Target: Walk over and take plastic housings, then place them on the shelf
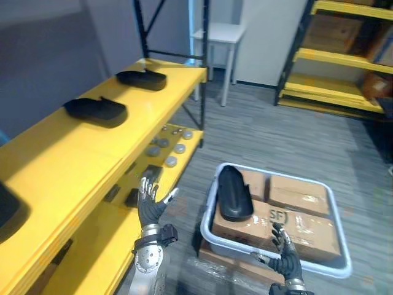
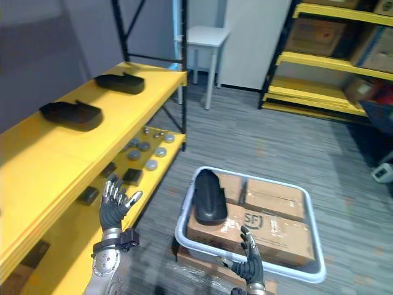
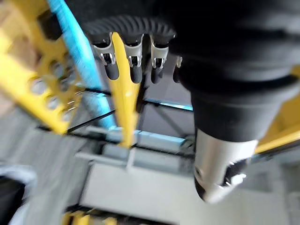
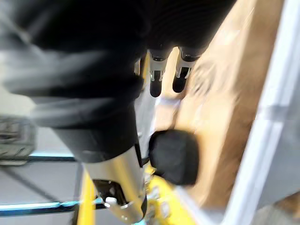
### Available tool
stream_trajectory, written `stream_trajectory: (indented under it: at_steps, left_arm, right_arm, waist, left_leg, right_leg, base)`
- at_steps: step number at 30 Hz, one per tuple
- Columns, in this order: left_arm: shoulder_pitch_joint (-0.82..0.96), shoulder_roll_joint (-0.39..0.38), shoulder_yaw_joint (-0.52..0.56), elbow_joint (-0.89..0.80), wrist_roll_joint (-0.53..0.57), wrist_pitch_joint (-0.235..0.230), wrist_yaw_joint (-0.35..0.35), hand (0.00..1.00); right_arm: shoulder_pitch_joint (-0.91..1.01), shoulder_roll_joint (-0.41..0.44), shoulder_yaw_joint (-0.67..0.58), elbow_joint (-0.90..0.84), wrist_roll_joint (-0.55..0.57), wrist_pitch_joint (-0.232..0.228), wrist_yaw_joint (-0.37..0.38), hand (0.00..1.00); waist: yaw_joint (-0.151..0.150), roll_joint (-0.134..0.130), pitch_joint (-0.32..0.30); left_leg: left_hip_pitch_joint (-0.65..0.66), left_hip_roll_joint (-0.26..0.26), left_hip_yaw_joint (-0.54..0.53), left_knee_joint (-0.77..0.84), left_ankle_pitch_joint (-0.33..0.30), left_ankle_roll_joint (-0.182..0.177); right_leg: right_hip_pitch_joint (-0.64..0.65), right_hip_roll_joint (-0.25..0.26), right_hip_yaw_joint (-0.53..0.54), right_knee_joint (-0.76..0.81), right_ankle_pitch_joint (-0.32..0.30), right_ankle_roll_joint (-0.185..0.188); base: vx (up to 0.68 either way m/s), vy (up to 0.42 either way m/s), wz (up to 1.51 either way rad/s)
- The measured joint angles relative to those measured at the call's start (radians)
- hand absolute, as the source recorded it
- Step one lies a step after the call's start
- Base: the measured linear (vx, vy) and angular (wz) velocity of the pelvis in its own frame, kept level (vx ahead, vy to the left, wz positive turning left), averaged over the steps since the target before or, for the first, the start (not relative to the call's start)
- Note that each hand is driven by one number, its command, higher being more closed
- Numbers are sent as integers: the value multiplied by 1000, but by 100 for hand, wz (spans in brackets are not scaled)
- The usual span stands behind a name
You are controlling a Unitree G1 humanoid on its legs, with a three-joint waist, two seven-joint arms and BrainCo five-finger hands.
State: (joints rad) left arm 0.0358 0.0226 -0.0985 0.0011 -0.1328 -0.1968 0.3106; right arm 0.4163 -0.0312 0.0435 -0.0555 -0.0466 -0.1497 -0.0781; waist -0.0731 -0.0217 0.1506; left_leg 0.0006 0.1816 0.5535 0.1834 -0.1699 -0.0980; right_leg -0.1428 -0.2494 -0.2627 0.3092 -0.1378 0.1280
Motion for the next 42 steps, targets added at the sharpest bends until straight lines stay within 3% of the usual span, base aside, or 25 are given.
stream_trajectory:
  at_steps: [1, 3, 5, 7, 9, 10, 11, 13, 14, 15, 16, 17, 22, 30, 34, 42]
  left_arm:
    - [7, -19, 15, 60, 6, 29, -10, 0]
    - [25, -40, 30, 83, 22, 47, -19, 0]
    - [39, -42, 58, 123, 56, 54, -38, 0]
    - [42, -39, 105, 182, 84, 57, -46, 0]
    - [43, -38, 163, 249, 100, 64, -37, 0]
    - [43, -35, 169, 261, 100, 64, -33, 0]
    - [39, -19, 167, 280, 103, 64, -31, 0]
    - [41, 11, 167, 307, 129, 64, -31, 0]
    - [39, 31, 168, 328, 138, 62, -31, 0]
    - [36, 42, 168, 344, 138, 62, -31, 0]
    - [25, 62, 158, 386, 138, 63, -31, 0]
    - [16, 70, 149, 410, 138, 63, -31, 0]
    - [6, 67, 110, 453, 134, 71, -25, 0]
    - [-50, 95, 81, 579, 30, 51, -37, 0]
    - [-85, 104, 67, 669, -50, 38, -51, 0]
    - [-155, 106, 40, 789, -122, 10, -61, 0]
  right_arm:
    - [-33, -30, -4, 39, 0, 13, 12, 0]
    - [-51, -54, -4, 67, 0, 22, 21, 0]
    - [-75, -51, -3, 76, 0, 26, 21, 0]
    - [-112, -55, -1, 87, 0, 26, 18, 0]
    - [-205, -94, 2, 175, 0, 27, 4, 0]
    - [-229, -102, 2, 201, 0, 27, -5, 0]
    - [-289, -120, -4, 263, -2, 30, -25, 0]
    - [-398, -147, -5, 349, -3, 33, -57, 0]
    - [-469, -159, -12, 395, -3, 36, -73, 0]
    - [-503, -160, -17, 414, -3, 40, -82, 0]
    - [-575, -153, -39, 433, -4, 41, -114, 0]
    - [-620, -150, -51, 448, -8, 42, -130, 0]
    - [-887, -168, -83, 591, -42, 68, -205, 0]
    - [-1290, -290, -124, 816, -95, 110, -304, 0]
    - [-1405, -319, -123, 950, -134, 133, -327, 0]
    - [-1489, -385, -108, 1133, -219, 170, -335, 0]
  waist:
    - [-5, 47, -10]
    - [-3, 71, -20]
    - [5, 72, -21]
    - [7, 70, -19]
    - [19, 88, -3]
    - [27, 84, 1]
    - [45, 83, 11]
    - [60, 83, 29]
    - [67, 88, 34]
    - [70, 92, 31]
    - [71, 77, 39]
    - [83, 68, 47]
    - [119, 76, 113]
    - [173, 81, 260]
    - [198, 84, 273]
    - [218, 98, 305]
  left_leg:
    - [-1, 19, -13, -58, 37, -7]
    - [37, 60, -10, -101, 84, -43]
    - [70, 124, -12, -67, 83, -50]
    - [9, 178, -53, 112, 82, -49]
    - [-114, 219, -179, 342, 102, -14]
    - [-140, 213, -219, 366, 98, -8]
    - [-163, 174, -286, 366, 68, -20]
    - [-167, 116, -337, 265, 54, -20]
    - [-160, 93, -347, 162, 76, 2]
    - [-147, 85, -353, 129, 78, -1]
    - [-140, 52, -365, 44, 105, -32]
    - [-138, 31, -363, 4, 130, -26]
    - [-195, -32, -401, -48, 181, 5]
    - [-308, -49, -420, 11, 186, 13]
    - [-373, -45, -422, 49, 182, 20]
    - [-484, -33, -446, 123, 168, 39]
  right_leg:
    - [0, 60, -16, -59, 40, -29]
    - [16, 119, -17, -78, 46, -45]
    - [67, 177, -26, -108, 48, -63]
    - [99, 194, -28, -135, 38, -94]
    - [117, 201, -26, -149, 41, -105]
    - [117, 198, -25, -153, 41, -109]
    - [117, 185, -25, -154, 43, -116]
    - [116, 172, -27, -151, 44, -115]
    - [112, 172, -32, -149, 46, -111]
    - [108, 173, -35, -151, 49, -106]
    - [101, 156, -53, -182, 67, -83]
    - [91, 142, -55, -201, 85, -77]
    - [67, 99, -105, -251, 132, -56]
    - [-14, 85, -103, -250, 177, -52]
    - [-65, 91, -97, -247, 192, -56]
    - [-140, 104, -95, -240, 214, -61]
  base:
    - [-21, -312, -46]
    - [34, -227, -38]
    - [48, -288, -34]
    - [40, -286, -14]
    - [20, -170, 0]
    - [15, 20, 7]
    - [1, 100, 9]
    - [-15, 131, 8]
    - [-13, 117, 9]
    - [21, 137, 36]
    - [38, 136, 37]
    - [31, 140, 36]
    - [-15, 126, 31]
    - [-64, 74, 5]
    - [-54, 28, -4]
    - [-29, 20, -1]
